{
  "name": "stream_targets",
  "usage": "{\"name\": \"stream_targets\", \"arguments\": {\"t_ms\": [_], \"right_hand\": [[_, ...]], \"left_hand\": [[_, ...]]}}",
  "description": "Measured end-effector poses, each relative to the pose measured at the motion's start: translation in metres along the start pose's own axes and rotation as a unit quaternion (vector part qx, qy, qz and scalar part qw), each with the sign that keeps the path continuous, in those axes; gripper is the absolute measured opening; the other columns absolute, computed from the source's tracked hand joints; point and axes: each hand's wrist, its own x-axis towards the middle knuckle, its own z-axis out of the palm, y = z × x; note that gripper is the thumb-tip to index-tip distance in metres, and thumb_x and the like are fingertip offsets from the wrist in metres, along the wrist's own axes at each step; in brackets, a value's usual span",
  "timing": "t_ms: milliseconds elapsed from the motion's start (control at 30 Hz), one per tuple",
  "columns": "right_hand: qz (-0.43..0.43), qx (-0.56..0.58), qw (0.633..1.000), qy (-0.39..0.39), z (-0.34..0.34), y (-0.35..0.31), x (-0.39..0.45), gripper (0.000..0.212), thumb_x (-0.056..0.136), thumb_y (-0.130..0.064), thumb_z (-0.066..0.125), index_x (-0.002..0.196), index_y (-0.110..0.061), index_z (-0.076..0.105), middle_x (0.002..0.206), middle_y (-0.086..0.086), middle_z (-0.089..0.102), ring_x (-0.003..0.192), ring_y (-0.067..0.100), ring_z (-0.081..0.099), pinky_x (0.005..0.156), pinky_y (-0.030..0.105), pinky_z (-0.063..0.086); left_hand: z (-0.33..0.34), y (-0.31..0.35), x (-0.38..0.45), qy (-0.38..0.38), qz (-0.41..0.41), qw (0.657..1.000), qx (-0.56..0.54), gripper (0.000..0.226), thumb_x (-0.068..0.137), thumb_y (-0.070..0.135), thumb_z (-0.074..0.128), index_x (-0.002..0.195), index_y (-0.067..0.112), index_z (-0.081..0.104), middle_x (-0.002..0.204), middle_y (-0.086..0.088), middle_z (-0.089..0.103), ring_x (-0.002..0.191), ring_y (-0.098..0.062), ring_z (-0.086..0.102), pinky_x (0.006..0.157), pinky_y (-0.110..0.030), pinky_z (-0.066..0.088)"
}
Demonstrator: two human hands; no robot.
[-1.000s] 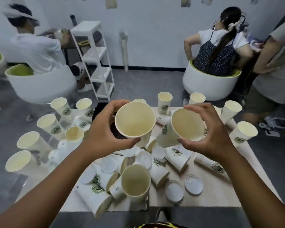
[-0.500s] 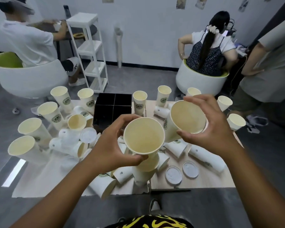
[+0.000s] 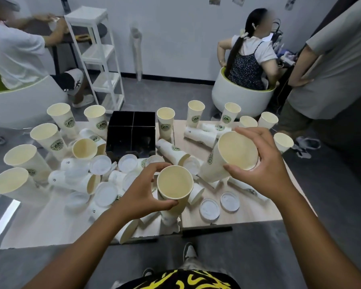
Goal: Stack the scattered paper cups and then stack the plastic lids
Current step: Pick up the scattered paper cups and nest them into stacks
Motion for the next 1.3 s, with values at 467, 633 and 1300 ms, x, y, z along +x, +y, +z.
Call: {"name": "stream_targets", "arguments": {"t_ms": [467,633,1300], "right_hand": [[-0.085,0.052,0.994,-0.051,0.006,-0.069,0.017,0.085,0.064,-0.051,0.085,0.141,-0.030,0.057,0.133,-0.011,0.047,0.132,0.014,0.049,0.106,0.044,0.049],[-0.089,0.033,0.990,-0.101,0.037,-0.064,0.012,0.087,0.062,-0.055,0.085,0.140,-0.030,0.057,0.133,-0.006,0.048,0.130,0.011,0.049,0.105,0.015,0.038],[0.069,0.072,0.978,-0.186,0.117,0.008,-0.025,0.083,0.070,-0.049,0.088,0.141,-0.051,0.045,0.142,-0.029,0.040,0.130,-0.001,0.048,0.098,0.017,0.044]], "left_hand": [[-0.020,0.003,-0.009,0.048,-0.008,0.999,0.008,0.097,0.065,0.037,0.097,0.145,0.040,0.044,0.141,0.023,0.053,0.134,-0.005,0.051,0.103,-0.028,0.048],[-0.030,0.010,-0.017,0.066,0.004,0.998,-0.010,0.095,0.067,0.030,0.097,0.145,0.039,0.044,0.140,0.022,0.056,0.134,-0.007,0.053,0.103,-0.032,0.049],[-0.020,-0.015,-0.005,0.013,-0.014,0.999,-0.035,0.078,0.075,0.036,0.092,0.141,0.047,0.050,0.144,0.027,0.050,0.132,-0.004,0.053,0.100,-0.030,0.051]]}}
